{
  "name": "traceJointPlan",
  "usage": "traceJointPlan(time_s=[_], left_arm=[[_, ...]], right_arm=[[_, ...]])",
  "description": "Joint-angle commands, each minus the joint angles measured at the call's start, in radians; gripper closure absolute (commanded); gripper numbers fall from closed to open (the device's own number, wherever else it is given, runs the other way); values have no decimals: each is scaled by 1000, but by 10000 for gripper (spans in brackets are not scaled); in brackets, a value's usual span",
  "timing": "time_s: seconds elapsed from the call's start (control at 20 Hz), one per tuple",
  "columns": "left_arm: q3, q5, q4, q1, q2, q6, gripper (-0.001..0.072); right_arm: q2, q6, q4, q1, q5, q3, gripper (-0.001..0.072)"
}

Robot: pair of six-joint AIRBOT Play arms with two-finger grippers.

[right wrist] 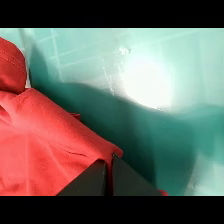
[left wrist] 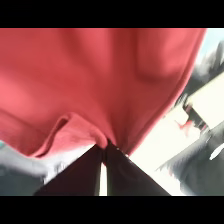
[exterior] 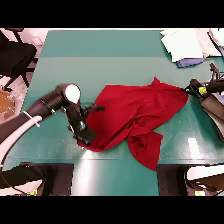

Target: Fold the shirts.

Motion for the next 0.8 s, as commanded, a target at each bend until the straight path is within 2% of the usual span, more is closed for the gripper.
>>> traceJointPlan(time_s=[0.0, 0.05, 0.1, 0.2, 0.35, 0.5, 0.6, 0.75], left_arm=[[161, 3, -26, 150, 1, 14, 652], [197, -10, -38, 195, 1, 30, 405], [226, 1, -27, 237, 1, 23, -6], [246, 94, -7, 301, 1, 30, 9], [246, 269, 34, 337, -9, 29, -13], [245, 664, 114, 336, -84, -1, 1], [245, 834, 107, 336, -216, -27, 184], [263, 924, 85, 336, -431, -55, 188]], right_arm=[[0, -5, -3, 0, 6, 0, 694], [0, -5, -3, 0, 6, 0, 694], [0, -5, -3, 0, 6, 0, 694], [0, -5, -2, 0, 6, 0, 694], [0, -5, 0, 0, 14, 0, 694], [0, -5, -1, 11, 20, 0, 694], [0, -5, -2, 27, 37, 0, 694], [1, -5, -1, 46, 43, 1, 694]])
